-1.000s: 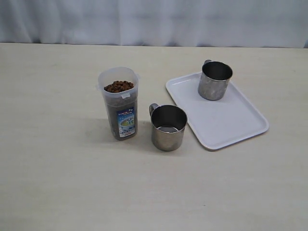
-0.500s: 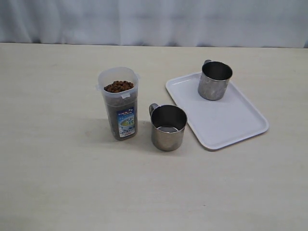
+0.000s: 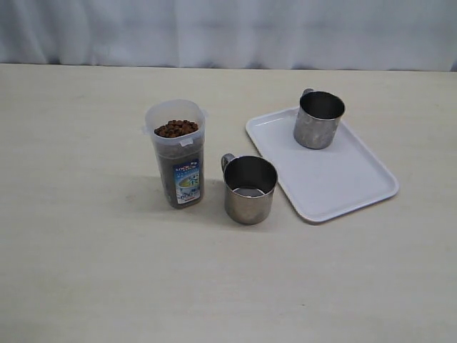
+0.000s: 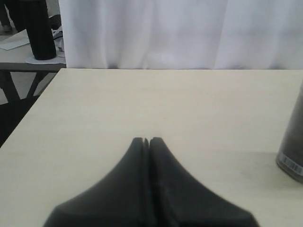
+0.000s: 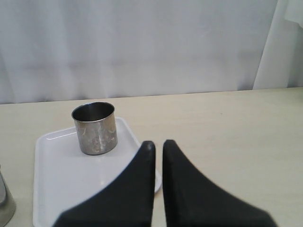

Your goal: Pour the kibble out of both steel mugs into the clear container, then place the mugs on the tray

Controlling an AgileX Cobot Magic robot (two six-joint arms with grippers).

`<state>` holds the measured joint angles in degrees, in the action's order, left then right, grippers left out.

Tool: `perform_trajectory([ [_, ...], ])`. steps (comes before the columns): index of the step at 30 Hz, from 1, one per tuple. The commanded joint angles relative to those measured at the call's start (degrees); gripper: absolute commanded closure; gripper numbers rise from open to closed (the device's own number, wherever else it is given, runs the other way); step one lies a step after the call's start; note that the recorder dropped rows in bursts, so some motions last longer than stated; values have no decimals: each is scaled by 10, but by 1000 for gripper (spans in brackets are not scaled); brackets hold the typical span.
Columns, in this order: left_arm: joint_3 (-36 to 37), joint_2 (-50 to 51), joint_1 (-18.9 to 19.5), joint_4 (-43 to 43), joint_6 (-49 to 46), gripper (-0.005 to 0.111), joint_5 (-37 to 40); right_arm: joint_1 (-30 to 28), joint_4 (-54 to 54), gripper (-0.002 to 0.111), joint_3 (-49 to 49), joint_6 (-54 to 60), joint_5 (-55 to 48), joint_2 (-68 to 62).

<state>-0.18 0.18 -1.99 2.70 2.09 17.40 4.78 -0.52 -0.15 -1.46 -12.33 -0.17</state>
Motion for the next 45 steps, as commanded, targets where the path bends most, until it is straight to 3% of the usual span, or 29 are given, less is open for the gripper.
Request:
perform_trajectory([
  [1, 2, -2, 0, 9, 10, 107, -7, 0, 1, 104, 2, 3, 3, 2],
  [7, 2, -2, 0, 7, 8, 107, -68, 0, 1, 104, 2, 3, 3, 2],
  [21, 2, -2, 0, 3, 9, 107, -71, 0, 1, 104, 2, 3, 3, 2],
  [29, 2, -2, -43, 3, 8, 107, -71, 0, 1, 104, 2, 3, 3, 2],
  [45, 2, -2, -44, 0, 8, 107, -66, 0, 1, 104, 2, 3, 3, 2],
])
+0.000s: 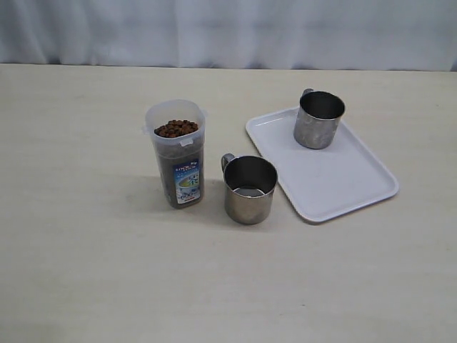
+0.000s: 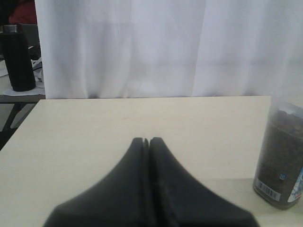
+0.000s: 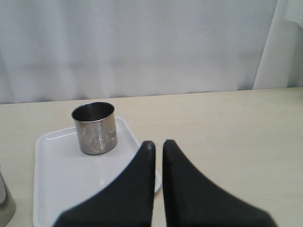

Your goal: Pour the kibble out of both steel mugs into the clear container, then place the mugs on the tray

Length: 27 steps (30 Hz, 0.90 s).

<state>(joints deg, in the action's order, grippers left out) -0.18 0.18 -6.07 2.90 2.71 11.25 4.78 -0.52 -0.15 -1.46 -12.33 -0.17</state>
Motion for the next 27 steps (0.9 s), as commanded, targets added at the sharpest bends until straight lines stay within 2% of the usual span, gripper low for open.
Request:
perform_trajectory([
  [1, 2, -2, -3, -2, 2, 107, -5, 0, 1, 104, 2, 3, 3, 2],
  [12, 2, -2, -3, -2, 2, 107, -5, 0, -4, 104, 2, 8, 42, 2],
  [16, 2, -2, -3, -2, 2, 107, -5, 0, 10, 104, 2, -13, 131, 2],
  [17, 2, -2, -3, -2, 2, 107, -5, 0, 56, 104, 2, -55, 165, 2],
  [20, 2, -2, -3, 0, 2, 107, -9, 8, 70, 104, 2, -82, 174, 2],
  [24, 2, -2, -3, 0, 2, 107, -9, 88, 50, 102, 2, -102, 217, -87],
  [26, 2, -2, -3, 0, 2, 107, -9, 145, -11, 89, 2, -101, 263, -174],
  [27, 2, -2, -3, 0, 2, 107, -9, 175, -58, 78, 2, -100, 296, -233],
])
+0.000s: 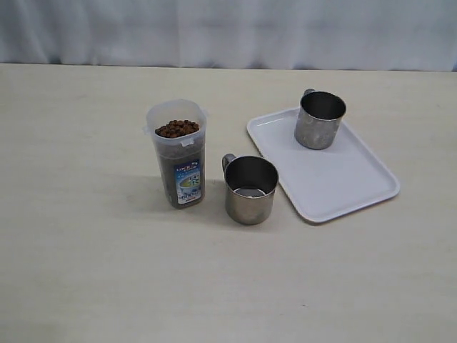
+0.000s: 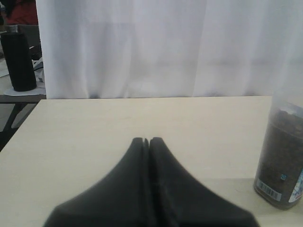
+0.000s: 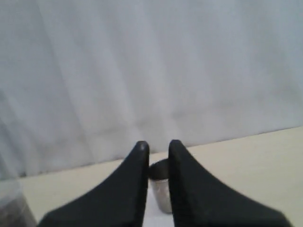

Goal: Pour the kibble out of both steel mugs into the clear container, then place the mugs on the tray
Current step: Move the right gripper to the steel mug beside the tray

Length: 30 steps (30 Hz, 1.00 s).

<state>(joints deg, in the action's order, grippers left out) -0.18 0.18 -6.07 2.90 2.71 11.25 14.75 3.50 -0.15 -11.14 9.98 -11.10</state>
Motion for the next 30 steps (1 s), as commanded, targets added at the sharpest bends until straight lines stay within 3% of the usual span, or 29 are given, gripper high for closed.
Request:
perform_trajectory([
  [1, 2, -2, -3, 0, 2, 107, -9, 95, -132, 64, 2, -1, 108, -179],
  [4, 2, -2, -3, 0, 2, 107, -9, 137, -175, 12, 2, 74, 270, -354],
  [6, 2, -2, -3, 0, 2, 107, -9, 141, -174, -2, 2, 91, 354, -433],
  [10, 2, -2, -3, 0, 2, 107, -9, 141, -174, -2, -18, 94, 443, -570],
  [14, 2, -2, -3, 0, 2, 107, -9, 141, -180, -2, -91, 94, 439, -703],
  [18, 2, -2, -3, -2, 2, 107, -7, 141, -283, -2, -183, 117, 405, -826],
  [21, 2, -2, -3, -2, 2, 107, -5, 141, -286, -2, -229, 103, 402, -889],
  [24, 2, -2, -3, -2, 2, 107, -5, 141, -335, -2, -253, 94, 378, -902],
  [27, 2, -2, -3, -2, 2, 107, -5, 141, -450, -2, -280, 38, 353, -902],
  [30, 2, -2, -3, -2, 2, 107, -5, 141, -411, -2, -291, 38, 325, -902],
])
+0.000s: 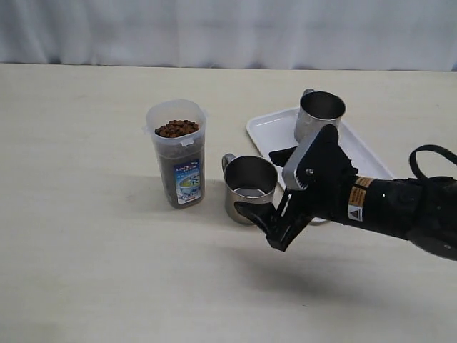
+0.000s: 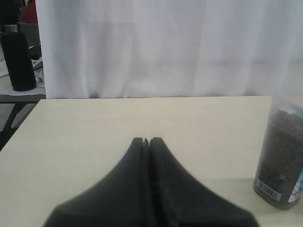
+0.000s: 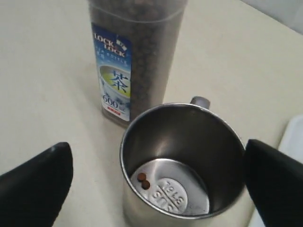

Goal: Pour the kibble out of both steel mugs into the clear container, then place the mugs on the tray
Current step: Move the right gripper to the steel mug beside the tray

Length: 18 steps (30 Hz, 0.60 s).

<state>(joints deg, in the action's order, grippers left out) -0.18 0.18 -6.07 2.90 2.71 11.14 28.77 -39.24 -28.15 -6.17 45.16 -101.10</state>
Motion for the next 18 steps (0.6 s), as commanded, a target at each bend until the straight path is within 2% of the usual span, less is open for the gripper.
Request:
perform_trajectory([
  [1, 2, -2, -3, -2, 2, 107, -4, 1, 43, -2, -16, -6, -42, -2],
  [18, 2, -2, -3, 10, 2, 107, -9, 1, 42, -2, -58, 1, -4, -70],
])
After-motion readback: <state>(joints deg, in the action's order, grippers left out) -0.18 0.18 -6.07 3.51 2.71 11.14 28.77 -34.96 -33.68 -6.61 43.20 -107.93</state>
